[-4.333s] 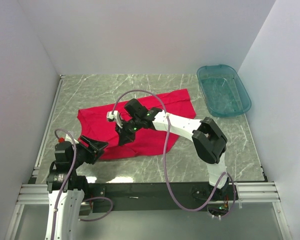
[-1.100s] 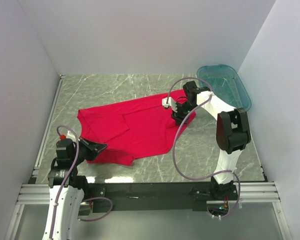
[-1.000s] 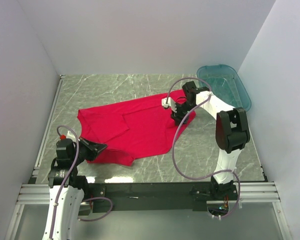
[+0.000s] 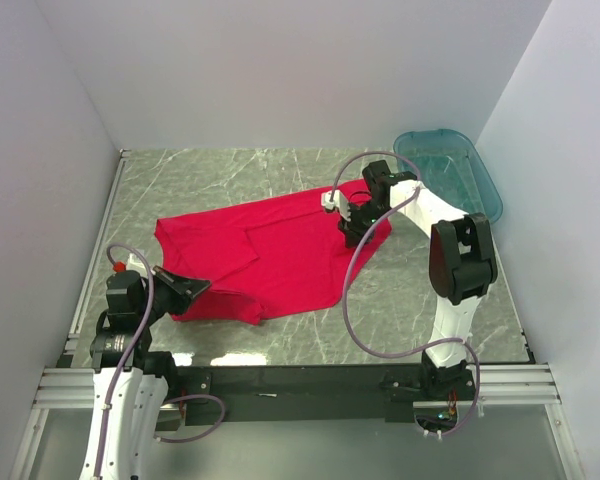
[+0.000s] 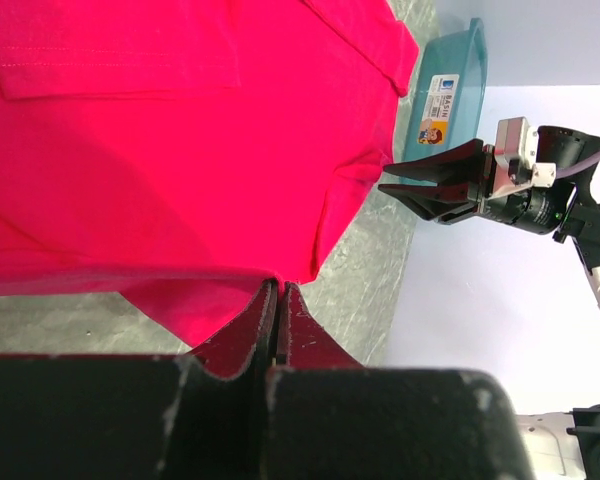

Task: Fold and stack the t-shirts
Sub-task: Fold the tshirt

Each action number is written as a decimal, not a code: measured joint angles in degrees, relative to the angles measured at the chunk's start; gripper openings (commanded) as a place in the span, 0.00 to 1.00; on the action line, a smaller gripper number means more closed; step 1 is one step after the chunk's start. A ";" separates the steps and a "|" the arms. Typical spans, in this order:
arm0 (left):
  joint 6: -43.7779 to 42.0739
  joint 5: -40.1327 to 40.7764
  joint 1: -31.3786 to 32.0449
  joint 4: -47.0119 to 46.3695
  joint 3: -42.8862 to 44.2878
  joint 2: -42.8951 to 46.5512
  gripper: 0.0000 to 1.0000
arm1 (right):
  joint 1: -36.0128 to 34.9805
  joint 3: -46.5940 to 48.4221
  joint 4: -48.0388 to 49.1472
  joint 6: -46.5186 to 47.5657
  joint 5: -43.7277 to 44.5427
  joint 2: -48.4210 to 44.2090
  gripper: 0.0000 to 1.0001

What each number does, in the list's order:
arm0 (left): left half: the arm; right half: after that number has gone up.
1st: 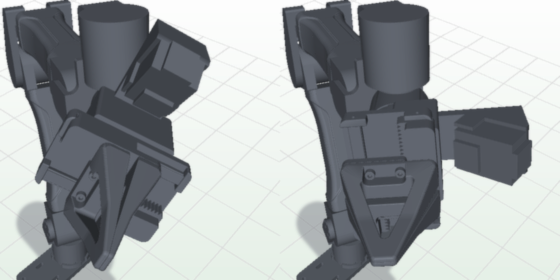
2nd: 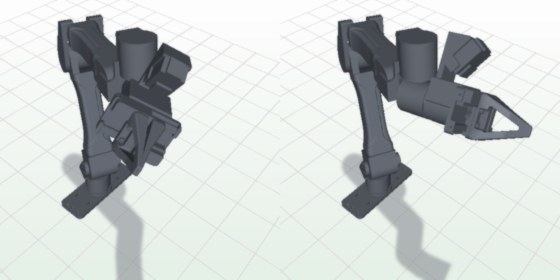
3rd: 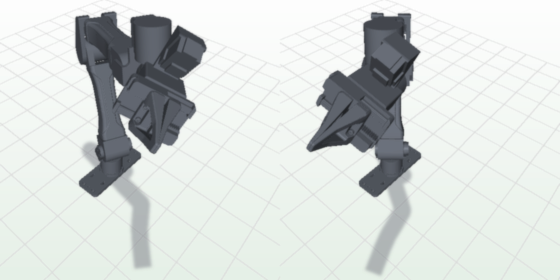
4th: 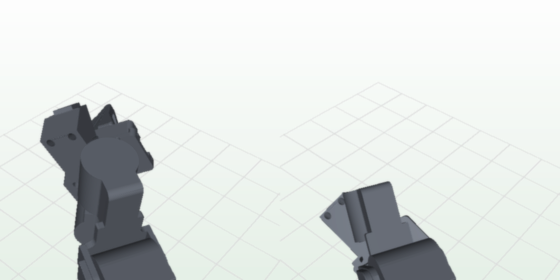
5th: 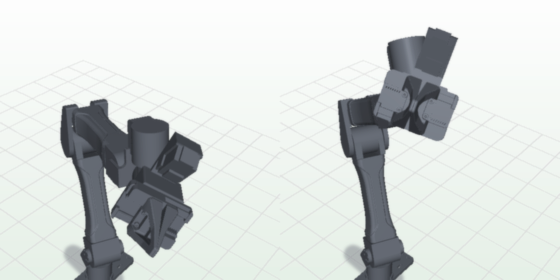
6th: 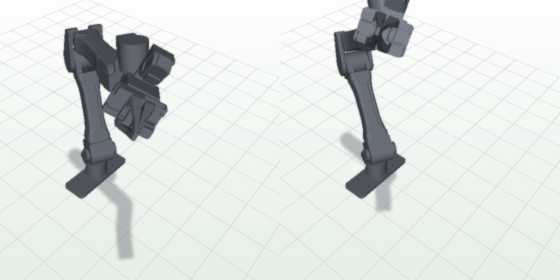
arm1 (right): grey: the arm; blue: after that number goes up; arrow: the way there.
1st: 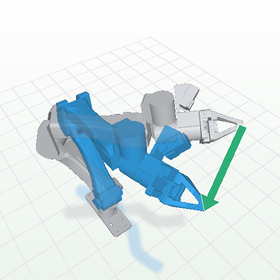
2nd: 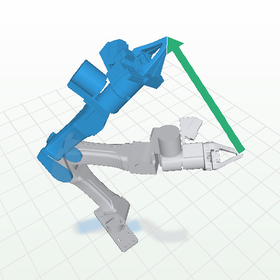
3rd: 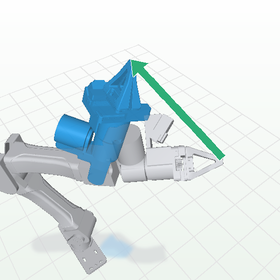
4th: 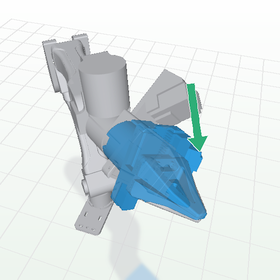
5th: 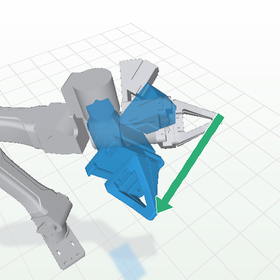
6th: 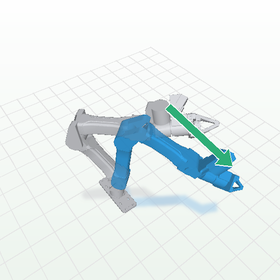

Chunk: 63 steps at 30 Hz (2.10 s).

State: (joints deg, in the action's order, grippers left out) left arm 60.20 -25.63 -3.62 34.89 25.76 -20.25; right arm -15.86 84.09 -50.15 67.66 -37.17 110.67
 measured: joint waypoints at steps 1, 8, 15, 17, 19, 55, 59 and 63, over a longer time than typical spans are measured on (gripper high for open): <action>0.00 0.00 0.00 0.02 0.00 0.00 0.01 | -0.02 0.00 0.09 -0.33 0.02 0.00 0.38; 0.02 0.00 0.00 0.04 0.00 0.20 0.01 | 0.00 0.35 1.16 -2.10 0.50 0.00 0.39; 0.00 0.00 0.00 0.04 0.00 0.20 0.01 | -0.02 1.57 1.95 -2.91 0.90 0.35 0.44; 0.02 0.00 0.00 0.04 0.00 0.20 0.01 | -0.02 1.99 2.05 -3.37 0.90 0.61 0.45; 0.00 0.00 0.00 0.04 0.00 0.20 0.01 | 0.00 2.51 2.40 -3.82 0.83 1.16 0.47; 0.02 0.00 0.00 0.09 -0.02 0.68 0.01 | -6.21 16.65 -0.74 -10.56 9.62 16.15 0.00; 0.02 0.00 0.00 0.11 -0.02 0.87 0.01 | -6.05 16.37 -0.76 -10.60 9.01 15.12 0.00; 0.00 0.00 0.00 0.13 -0.02 1.09 0.01 | -5.42 15.69 -0.66 -10.69 8.11 12.83 0.00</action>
State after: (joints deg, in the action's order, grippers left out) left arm 60.20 -25.63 -3.62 35.03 25.74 -19.16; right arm -21.28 99.79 -50.81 56.97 -29.06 123.50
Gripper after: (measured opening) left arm 0.018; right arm 0.008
